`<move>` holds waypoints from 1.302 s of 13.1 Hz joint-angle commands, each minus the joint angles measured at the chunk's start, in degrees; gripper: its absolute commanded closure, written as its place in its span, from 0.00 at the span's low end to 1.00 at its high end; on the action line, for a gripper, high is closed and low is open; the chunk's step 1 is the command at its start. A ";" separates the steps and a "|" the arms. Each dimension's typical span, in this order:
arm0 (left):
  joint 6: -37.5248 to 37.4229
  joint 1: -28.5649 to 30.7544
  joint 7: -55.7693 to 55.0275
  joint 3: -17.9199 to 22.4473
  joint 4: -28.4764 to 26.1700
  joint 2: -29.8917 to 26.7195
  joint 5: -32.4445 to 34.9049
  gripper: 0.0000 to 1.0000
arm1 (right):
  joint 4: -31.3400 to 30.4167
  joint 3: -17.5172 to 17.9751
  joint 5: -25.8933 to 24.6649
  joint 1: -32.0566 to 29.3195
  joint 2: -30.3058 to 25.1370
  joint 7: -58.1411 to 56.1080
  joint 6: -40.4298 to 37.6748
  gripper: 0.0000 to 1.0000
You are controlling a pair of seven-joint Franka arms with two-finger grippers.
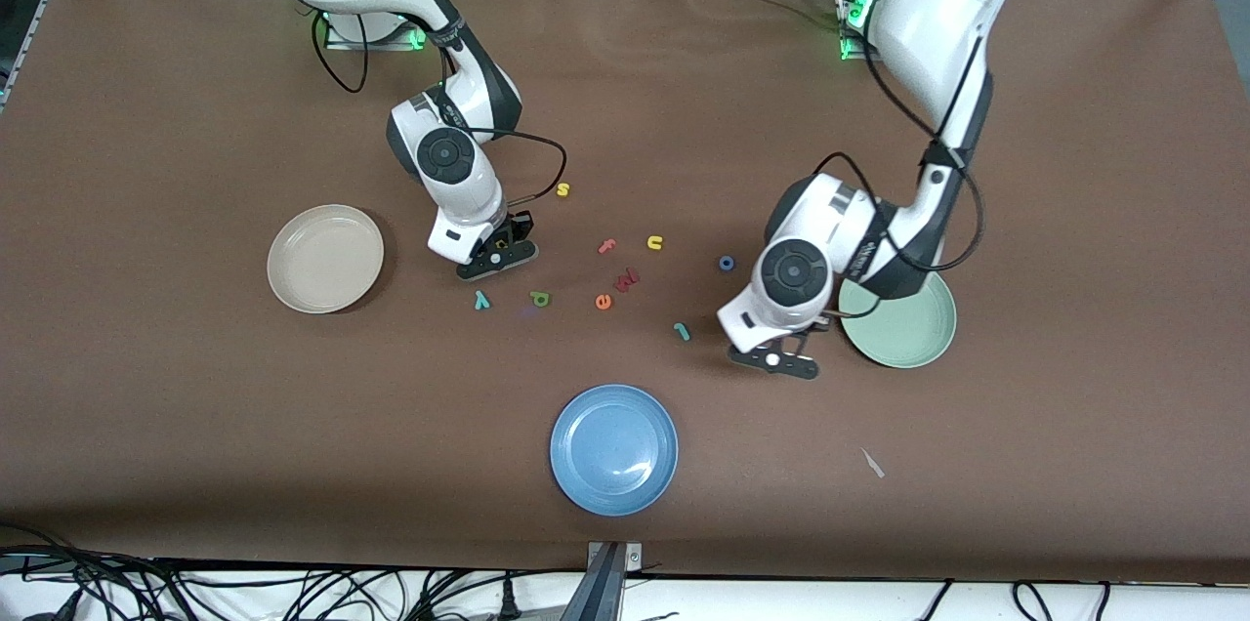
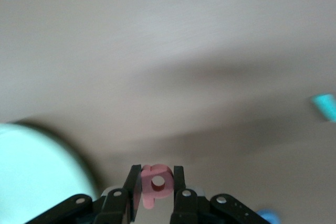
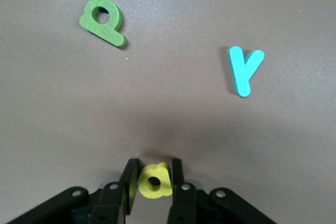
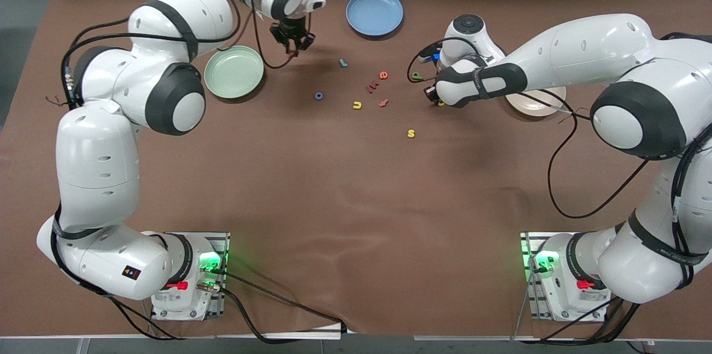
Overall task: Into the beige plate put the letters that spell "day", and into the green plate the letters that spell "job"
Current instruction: 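Drop the yellow a on the white plate while the left gripper drops pink p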
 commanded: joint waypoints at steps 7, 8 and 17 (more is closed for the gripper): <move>-7.06 11.68 17.80 0.99 -2.60 -1.08 3.13 1.00 | 5.12 -0.44 -0.02 -0.13 -0.95 0.19 -10.58 0.81; -7.06 11.87 18.79 0.37 -2.60 -0.47 1.22 1.00 | 6.79 -1.23 0.07 -0.22 -1.83 0.45 -14.71 0.84; -6.79 12.14 18.97 -0.34 -4.53 0.68 -6.01 0.00 | 1.19 -13.17 0.15 -0.31 -9.57 -4.20 -16.51 0.84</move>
